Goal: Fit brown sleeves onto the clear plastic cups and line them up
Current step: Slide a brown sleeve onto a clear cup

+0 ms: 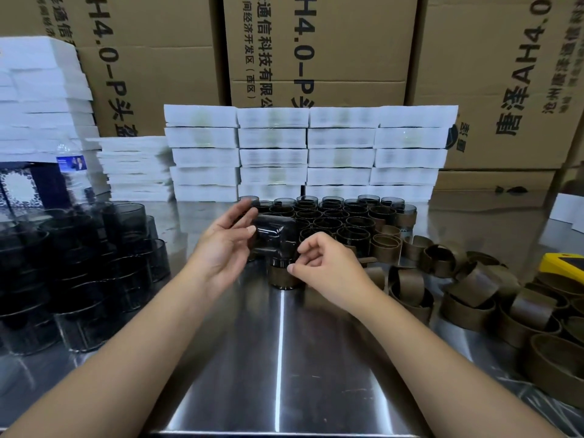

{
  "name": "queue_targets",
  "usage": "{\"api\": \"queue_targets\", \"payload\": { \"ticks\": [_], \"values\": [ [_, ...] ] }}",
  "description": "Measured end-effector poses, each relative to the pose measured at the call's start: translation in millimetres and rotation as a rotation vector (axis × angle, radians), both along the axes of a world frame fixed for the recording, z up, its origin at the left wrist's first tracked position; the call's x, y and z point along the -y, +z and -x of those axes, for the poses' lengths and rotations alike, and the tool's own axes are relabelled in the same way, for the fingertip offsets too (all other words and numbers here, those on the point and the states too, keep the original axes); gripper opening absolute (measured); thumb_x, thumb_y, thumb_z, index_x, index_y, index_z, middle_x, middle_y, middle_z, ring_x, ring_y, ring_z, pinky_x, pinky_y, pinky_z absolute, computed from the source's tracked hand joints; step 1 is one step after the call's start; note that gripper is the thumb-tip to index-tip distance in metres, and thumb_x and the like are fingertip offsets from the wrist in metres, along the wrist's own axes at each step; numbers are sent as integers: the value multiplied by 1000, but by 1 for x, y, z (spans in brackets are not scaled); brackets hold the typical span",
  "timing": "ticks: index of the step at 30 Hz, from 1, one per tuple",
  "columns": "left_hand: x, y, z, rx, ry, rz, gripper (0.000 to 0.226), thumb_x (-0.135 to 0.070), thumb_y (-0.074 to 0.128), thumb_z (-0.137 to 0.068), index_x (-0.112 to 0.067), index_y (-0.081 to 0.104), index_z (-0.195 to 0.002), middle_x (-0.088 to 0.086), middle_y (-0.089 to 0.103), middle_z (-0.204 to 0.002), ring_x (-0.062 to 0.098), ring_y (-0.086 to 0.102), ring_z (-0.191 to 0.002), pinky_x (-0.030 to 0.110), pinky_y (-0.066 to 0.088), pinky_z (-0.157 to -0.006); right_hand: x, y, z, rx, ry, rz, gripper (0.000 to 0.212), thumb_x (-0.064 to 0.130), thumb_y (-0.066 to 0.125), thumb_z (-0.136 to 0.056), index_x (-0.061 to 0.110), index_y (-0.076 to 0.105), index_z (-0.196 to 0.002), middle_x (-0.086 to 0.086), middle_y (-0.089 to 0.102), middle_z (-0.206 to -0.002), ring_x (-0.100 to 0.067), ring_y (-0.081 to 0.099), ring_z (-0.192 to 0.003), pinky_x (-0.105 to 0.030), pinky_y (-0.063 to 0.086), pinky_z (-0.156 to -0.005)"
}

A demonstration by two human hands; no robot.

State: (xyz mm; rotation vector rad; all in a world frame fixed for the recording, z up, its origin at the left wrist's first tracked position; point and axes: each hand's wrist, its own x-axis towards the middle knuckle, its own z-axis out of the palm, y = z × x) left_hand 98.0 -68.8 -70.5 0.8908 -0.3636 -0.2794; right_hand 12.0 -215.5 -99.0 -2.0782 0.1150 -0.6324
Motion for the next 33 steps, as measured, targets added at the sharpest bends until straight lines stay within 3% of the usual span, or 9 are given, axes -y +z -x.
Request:
{"api": "queue_targets", "payload": {
  "ticks": [3, 9, 12, 15, 21, 25, 28, 30, 33],
  "values": [
    [-7, -3, -5, -95, -108, 76, 48, 21, 33, -86, -15, 62, -102, 19, 66, -103, 22, 65, -96, 34, 43, -101, 0, 1, 1, -30, 5, -2, 37, 31, 79, -73, 29, 54, -100, 8, 66, -79, 6, 54, -60, -7, 40, -59],
    [-11, -7, -6, -116, -232, 174, 48, 12, 43, -68, -11, 62, -105, 26, 72, -92, 28, 73, -83, 38, 53, -85, -3, 2, 3, -36, -3, 42, 65, 45, 77, -72, 31, 46, -128, 8, 65, -85, -3, 59, -76, -17, 43, -68],
    [-11, -9, -4, -112, -332, 200, 45, 13, 43, -70, -7, 64, -103, 29, 70, -97, 31, 73, -85, 39, 61, -71, -5, 4, 6, 1, 32, 75, 64, 45, 80, -68, 37, 49, -123, 10, 64, -93, 0, 58, -74, -16, 45, -70],
    [-9, -10, 0, -91, -402, 153, 41, 12, 58, -61, -4, 76, -93, 25, 69, -99, 29, 72, -85, 41, 58, -81, -11, 3, 9, 69, 147, 51, 70, 45, 84, -60, 45, 50, -121, 16, 61, -113, 2, 62, -85, -18, 50, -80],
    [-4, -19, 10, 3, -476, -171, 32, -18, 53, -78, -6, 77, -96, 15, 71, -99, 24, 64, -89, 32, 48, -80, -11, 3, 7, 34, 140, -56, 56, 65, 74, -53, 41, 58, -101, 16, 69, -94, -6, 68, -85, -41, 57, -79],
    [-8, -19, 12, 80, -558, -254, 59, -40, 86, -52, -15, 75, -104, 7, 67, -106, 19, 59, -89, 27, 52, -72, -7, 3, 7, 32, 140, -82, 60, 71, 71, -52, 43, 61, -104, 21, 69, -100, 1, 64, -97, -35, 54, -89],
    [-7, -22, 13, 102, -551, -308, 78, -42, 86, -52, -13, 65, -121, 14, 55, -125, 29, 49, -104, 33, 48, -82, -5, 3, 8, 22, 133, -70, 56, 73, 68, -52, 46, 61, -102, 28, 67, -101, 9, 61, -97, -24, 50, -89],
    [-5, -24, 13, 122, -494, -325, 58, -41, 72, -72, -14, 63, -123, 13, 55, -127, 29, 48, -108, 34, 45, -85, -4, 3, 8, 4, 128, -66, 53, 73, 66, -52, 49, 61, -100, 30, 66, -100, 13, 59, -95, -18, 48, -86],
    [-3, -29, 9, 212, -396, -352, 32, -34, 57, -87, -22, 71, -112, 2, 70, -110, 13, 65, -89, 23, 53, -72, -2, 2, 6, -10, 95, -74, 61, 74, 64, -51, 45, 58, -105, 26, 66, -101, 11, 58, -96, -14, 44, -80]
  ]
}}
